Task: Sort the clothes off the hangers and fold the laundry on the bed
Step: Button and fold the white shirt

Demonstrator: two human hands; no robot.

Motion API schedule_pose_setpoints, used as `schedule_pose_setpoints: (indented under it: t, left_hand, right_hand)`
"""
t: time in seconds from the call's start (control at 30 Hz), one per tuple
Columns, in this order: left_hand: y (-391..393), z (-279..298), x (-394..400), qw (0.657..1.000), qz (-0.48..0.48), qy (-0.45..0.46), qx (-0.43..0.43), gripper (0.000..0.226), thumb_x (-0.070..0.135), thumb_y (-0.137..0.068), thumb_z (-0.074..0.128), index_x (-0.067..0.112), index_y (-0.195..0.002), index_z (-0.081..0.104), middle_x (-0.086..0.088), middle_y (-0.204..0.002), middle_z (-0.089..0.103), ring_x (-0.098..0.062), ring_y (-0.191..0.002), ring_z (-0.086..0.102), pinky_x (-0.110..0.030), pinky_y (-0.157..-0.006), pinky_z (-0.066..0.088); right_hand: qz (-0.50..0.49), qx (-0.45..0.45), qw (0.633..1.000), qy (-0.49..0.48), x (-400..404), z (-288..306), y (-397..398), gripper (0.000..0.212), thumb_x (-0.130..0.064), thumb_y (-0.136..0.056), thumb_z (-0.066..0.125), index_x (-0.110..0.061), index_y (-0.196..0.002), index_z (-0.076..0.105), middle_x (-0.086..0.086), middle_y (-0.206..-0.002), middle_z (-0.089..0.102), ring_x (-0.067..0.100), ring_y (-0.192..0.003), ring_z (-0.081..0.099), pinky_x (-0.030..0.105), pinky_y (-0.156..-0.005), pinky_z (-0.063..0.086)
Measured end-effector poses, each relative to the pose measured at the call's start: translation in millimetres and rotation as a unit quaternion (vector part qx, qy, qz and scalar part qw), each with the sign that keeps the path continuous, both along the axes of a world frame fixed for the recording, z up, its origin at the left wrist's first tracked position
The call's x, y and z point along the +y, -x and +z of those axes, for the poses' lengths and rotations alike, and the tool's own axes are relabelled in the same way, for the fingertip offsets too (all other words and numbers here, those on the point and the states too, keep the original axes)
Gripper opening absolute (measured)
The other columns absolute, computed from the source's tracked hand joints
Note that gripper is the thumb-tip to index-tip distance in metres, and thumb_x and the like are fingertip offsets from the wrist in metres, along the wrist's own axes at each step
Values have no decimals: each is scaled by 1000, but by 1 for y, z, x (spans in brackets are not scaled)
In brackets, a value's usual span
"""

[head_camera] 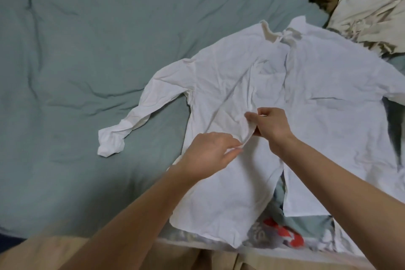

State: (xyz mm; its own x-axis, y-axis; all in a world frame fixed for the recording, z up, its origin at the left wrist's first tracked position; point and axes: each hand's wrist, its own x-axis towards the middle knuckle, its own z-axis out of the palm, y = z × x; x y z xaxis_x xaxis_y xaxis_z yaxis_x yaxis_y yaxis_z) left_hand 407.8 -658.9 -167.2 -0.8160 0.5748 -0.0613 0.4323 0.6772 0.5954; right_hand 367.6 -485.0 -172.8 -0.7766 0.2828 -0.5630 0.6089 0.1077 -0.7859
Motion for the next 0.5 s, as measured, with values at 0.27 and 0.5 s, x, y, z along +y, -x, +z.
schedule_pose_setpoints:
  t: [0.27, 0.5]
  left_hand:
    - [-44, -14, 114, 977, -90, 167, -96, 32, 29, -101, 41, 11, -94, 67, -5, -94, 67, -26, -85, 62, -37, -72, 49]
    - [-77, -42, 135, 980, 29, 168, -101, 34, 1, -88, 43, 18, -112, 61, -1, -90, 43, -29, -83, 56, -34, -69, 42]
  right_hand:
    - [56, -25, 995, -72, 101, -18, -69, 28, -12, -83, 62, 11, -68, 57, 12, -64, 53, 25, -60, 50, 37, -65, 51]
    - [267, 83, 917, -283, 142, -38, -134, 7, -16, -85, 64, -11, -90, 65, 3, -89, 65, 21, -84, 59, 34, -76, 46]
